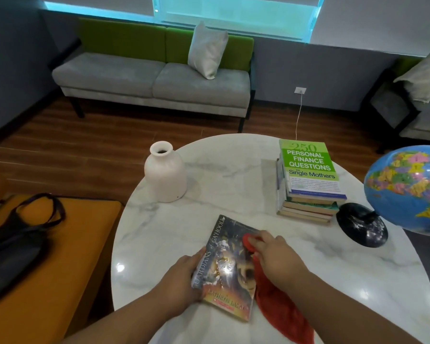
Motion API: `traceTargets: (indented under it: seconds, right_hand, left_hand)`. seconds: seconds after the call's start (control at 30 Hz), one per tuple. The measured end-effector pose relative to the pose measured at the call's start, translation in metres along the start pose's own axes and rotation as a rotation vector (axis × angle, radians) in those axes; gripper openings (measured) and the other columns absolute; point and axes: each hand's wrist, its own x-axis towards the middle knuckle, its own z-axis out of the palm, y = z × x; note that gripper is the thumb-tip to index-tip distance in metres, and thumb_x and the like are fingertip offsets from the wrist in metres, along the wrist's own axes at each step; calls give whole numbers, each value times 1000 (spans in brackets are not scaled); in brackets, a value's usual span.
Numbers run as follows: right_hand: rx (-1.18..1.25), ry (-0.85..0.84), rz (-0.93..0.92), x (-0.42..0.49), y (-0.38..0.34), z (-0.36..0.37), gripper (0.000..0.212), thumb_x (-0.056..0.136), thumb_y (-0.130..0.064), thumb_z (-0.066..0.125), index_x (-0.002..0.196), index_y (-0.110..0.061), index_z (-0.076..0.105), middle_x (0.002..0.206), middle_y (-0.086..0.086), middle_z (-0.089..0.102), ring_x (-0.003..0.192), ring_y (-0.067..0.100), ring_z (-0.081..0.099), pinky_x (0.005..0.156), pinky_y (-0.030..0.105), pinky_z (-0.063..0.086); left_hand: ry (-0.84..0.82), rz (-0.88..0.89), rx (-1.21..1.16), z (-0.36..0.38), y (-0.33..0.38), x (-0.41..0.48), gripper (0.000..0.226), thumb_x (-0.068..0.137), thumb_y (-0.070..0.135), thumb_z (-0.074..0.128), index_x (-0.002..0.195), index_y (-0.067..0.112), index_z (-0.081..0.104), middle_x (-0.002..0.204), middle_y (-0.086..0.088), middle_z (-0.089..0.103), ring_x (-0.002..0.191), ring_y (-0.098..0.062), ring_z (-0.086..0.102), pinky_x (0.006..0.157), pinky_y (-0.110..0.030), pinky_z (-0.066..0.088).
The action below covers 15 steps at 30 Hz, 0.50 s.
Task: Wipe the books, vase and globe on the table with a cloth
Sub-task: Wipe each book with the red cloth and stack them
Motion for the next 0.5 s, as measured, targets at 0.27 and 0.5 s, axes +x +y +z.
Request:
traceTargets:
  seconds: [0.27,0.5]
  right_hand:
    - [-35,-31,-30,17,-8,-3,53,93,-16,45,143,-32,36,145,-8,30,113,25,39,94,33,45]
    - [-79,-114,-160,24,-23,-3,55,92,-17,52,144,-29,38,146,-9,27,117,26,38,95,35,44]
  left_hand:
    - [-14,-54,102,6,-23,6,94,70,40,76,141,59,18,110,12,56,103,-3,51,80,-15,43]
    - [-15,-47,120,7,-24,7,92,70,37,73,139,62,16,108,9,55,99,-5,53,78,-14,43]
